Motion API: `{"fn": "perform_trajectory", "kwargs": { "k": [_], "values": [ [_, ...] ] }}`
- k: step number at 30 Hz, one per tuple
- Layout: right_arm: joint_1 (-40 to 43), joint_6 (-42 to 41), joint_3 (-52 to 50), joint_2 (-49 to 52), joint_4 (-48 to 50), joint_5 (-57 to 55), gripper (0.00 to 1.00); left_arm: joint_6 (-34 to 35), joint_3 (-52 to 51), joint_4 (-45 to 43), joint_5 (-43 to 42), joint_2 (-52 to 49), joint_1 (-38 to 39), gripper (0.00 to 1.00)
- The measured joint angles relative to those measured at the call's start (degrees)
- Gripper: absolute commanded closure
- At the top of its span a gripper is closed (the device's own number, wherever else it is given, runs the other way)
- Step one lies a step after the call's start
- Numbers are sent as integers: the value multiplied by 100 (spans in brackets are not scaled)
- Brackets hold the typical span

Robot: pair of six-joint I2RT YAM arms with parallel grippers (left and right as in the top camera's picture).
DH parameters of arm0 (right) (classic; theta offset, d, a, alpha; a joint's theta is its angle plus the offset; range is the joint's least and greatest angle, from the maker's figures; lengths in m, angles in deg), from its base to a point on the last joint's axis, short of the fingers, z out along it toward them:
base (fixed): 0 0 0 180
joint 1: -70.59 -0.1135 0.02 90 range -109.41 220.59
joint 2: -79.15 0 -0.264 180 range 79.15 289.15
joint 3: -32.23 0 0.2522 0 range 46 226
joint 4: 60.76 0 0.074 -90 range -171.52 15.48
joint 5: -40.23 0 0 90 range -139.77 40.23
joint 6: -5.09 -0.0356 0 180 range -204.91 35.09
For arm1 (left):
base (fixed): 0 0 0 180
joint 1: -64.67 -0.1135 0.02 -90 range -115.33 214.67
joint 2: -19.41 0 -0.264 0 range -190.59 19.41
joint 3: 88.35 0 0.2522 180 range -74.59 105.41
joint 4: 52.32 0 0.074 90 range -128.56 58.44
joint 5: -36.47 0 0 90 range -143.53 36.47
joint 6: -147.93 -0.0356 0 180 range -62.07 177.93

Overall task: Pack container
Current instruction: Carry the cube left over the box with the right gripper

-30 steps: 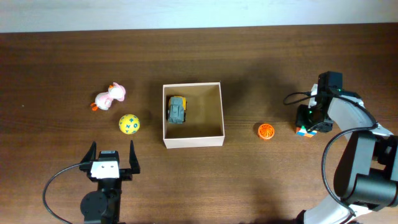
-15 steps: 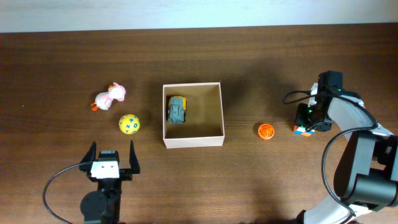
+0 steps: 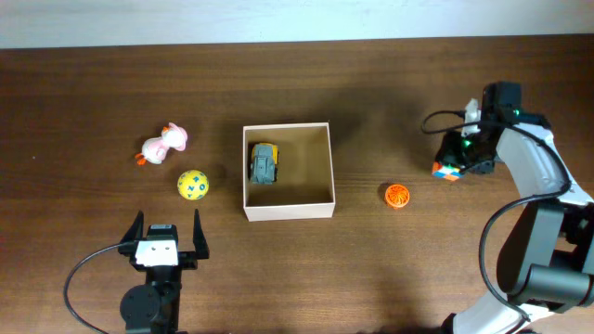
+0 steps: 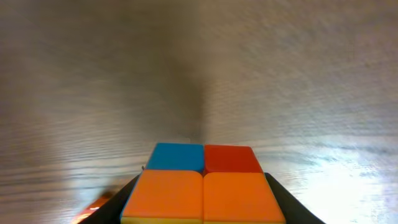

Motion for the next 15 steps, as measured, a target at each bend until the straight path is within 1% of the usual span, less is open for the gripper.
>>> {"fn": "perform_trajectory", "kwargs": {
  "k": [6,15],
  "values": [
    [-474,24,533,0,-256,426,51,0,0,0,0,0,0,1],
    [-1659,42,1401,0,-358,1049,51,0,0,0,0,0,0,1]
  ]
}}
